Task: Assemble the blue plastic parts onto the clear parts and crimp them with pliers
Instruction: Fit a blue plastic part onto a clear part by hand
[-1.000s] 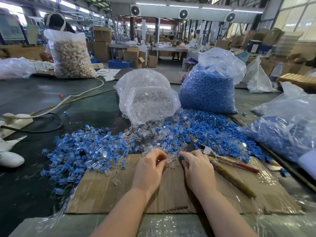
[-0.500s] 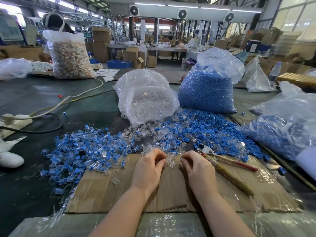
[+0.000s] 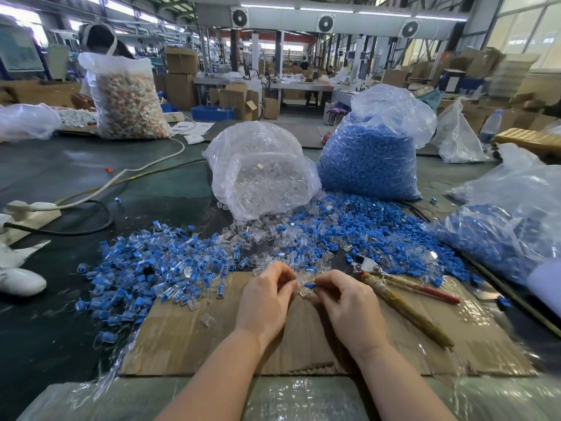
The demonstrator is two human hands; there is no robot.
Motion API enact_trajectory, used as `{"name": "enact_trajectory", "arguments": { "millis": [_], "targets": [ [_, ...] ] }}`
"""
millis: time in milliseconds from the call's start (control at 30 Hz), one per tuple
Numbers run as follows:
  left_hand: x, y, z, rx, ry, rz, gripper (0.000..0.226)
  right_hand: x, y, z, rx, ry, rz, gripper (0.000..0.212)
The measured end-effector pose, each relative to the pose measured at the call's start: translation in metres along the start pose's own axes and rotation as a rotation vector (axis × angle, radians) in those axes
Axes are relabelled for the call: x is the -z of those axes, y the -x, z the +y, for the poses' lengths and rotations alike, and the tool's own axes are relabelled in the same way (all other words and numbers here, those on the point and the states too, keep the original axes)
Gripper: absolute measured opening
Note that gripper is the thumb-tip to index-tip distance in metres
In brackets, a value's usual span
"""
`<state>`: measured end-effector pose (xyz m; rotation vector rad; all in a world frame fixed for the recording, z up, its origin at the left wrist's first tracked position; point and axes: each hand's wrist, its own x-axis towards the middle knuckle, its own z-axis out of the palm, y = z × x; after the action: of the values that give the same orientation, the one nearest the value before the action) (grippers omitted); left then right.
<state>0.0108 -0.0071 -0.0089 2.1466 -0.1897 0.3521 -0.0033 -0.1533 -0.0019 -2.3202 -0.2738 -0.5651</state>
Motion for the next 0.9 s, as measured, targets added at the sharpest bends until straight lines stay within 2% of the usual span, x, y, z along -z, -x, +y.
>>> {"name": "enact_trajectory", "arguments": {
  "millis": [267, 700, 900],
  "targets": [
    [0.0011, 0.0007, 0.0008, -0.03, -0.005, -0.045, 0.018, -0.0004, 0.0015, -0.002, 0.088, 0.057, -0.03, 0.009],
    [0.0023, 0.0032, 0.0028, -0.019, 0.062, -0.082, 0.017, -0.0005, 0.0028, -0.0014, 0.179, 0.128, 0.011, 0.013],
    [0.0017, 0.0066, 0.0043, -0.112, -0.021, -0.075, 0.011, -0.0022, 0.002, -0.0013, 0.19, 0.153, 0.019, 0.018]
  ]
}}
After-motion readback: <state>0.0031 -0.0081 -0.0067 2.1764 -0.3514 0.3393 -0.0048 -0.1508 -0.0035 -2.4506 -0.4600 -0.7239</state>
